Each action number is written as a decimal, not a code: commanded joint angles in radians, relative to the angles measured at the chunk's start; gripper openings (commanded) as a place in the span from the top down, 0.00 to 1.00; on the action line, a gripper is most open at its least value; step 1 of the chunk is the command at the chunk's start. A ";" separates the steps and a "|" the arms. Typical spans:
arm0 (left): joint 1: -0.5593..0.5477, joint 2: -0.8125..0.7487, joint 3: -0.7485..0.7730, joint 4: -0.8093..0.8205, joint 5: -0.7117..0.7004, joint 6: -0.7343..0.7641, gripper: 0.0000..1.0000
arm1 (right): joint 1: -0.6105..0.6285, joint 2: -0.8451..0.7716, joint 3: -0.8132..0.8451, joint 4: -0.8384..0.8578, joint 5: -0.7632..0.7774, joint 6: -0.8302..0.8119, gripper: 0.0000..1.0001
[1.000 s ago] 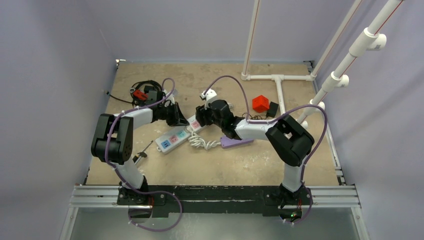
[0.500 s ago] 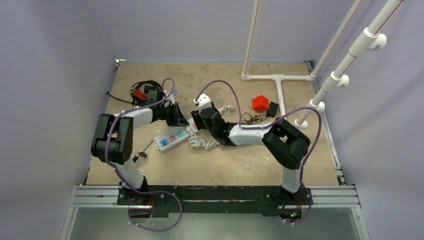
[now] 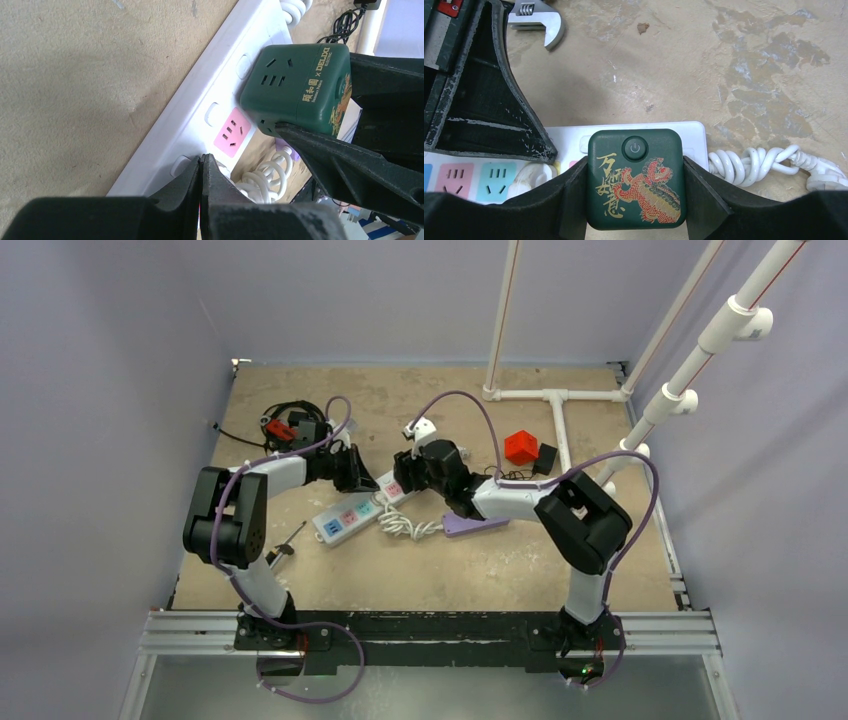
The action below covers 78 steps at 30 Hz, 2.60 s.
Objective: Pull the plug off the socket
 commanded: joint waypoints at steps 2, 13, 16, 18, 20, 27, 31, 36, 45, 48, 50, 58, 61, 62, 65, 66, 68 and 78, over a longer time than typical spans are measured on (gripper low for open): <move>-0.005 0.036 -0.005 -0.065 -0.085 0.048 1.00 | 0.004 -0.079 0.021 0.117 0.066 -0.007 1.00; -0.005 0.036 -0.005 -0.066 -0.087 0.049 1.00 | 0.072 -0.110 0.013 0.113 0.199 -0.005 1.00; -0.005 0.036 -0.004 -0.067 -0.087 0.051 1.00 | 0.016 -0.128 -0.003 0.129 0.067 0.018 1.00; -0.005 0.036 -0.003 -0.067 -0.087 0.052 1.00 | -0.012 -0.135 -0.010 0.137 0.001 0.028 1.00; -0.005 0.036 -0.004 -0.067 -0.087 0.051 1.00 | -0.021 -0.135 -0.010 0.135 -0.022 0.030 1.00; -0.005 0.035 -0.003 -0.067 -0.086 0.051 1.00 | -0.018 -0.147 -0.015 0.144 0.052 0.015 1.00; -0.005 0.030 -0.004 -0.060 -0.071 0.047 1.00 | -0.022 -0.181 -0.032 0.128 0.111 0.039 1.00; -0.005 0.010 -0.003 -0.048 -0.050 0.049 1.00 | -0.086 -0.206 -0.051 0.052 0.228 0.076 1.00; -0.006 -0.142 -0.012 0.025 0.004 0.065 0.70 | -0.270 -0.212 -0.079 -0.011 0.224 0.156 1.00; -0.009 -0.196 -0.028 0.075 0.037 0.057 0.52 | -0.278 -0.150 -0.041 -0.070 0.277 0.171 0.98; -0.011 -0.227 -0.035 0.085 0.035 0.064 0.42 | -0.279 -0.113 -0.014 -0.106 0.313 0.181 0.96; -0.012 -0.292 -0.038 0.059 -0.052 0.087 0.30 | -0.295 -0.061 0.029 -0.173 0.361 0.207 0.57; -0.012 -0.291 -0.036 0.047 -0.072 0.090 0.29 | -0.298 -0.065 0.028 -0.183 0.379 0.215 0.42; -0.012 -0.292 -0.032 0.044 -0.080 0.092 0.29 | -0.300 -0.064 0.029 -0.186 0.381 0.217 0.37; -0.012 -0.294 -0.031 0.030 -0.103 0.095 0.29 | -0.300 -0.059 0.035 -0.197 0.393 0.225 0.21; -0.012 -0.296 -0.028 0.025 -0.114 0.098 0.29 | -0.300 -0.059 0.035 -0.199 0.396 0.226 0.17; -0.012 -0.301 -0.026 0.017 -0.133 0.102 0.29 | -0.299 -0.064 0.032 -0.199 0.398 0.228 0.10; -0.011 -0.359 -0.034 0.003 -0.253 0.100 0.28 | -0.299 -0.181 -0.011 -0.174 0.388 0.227 0.01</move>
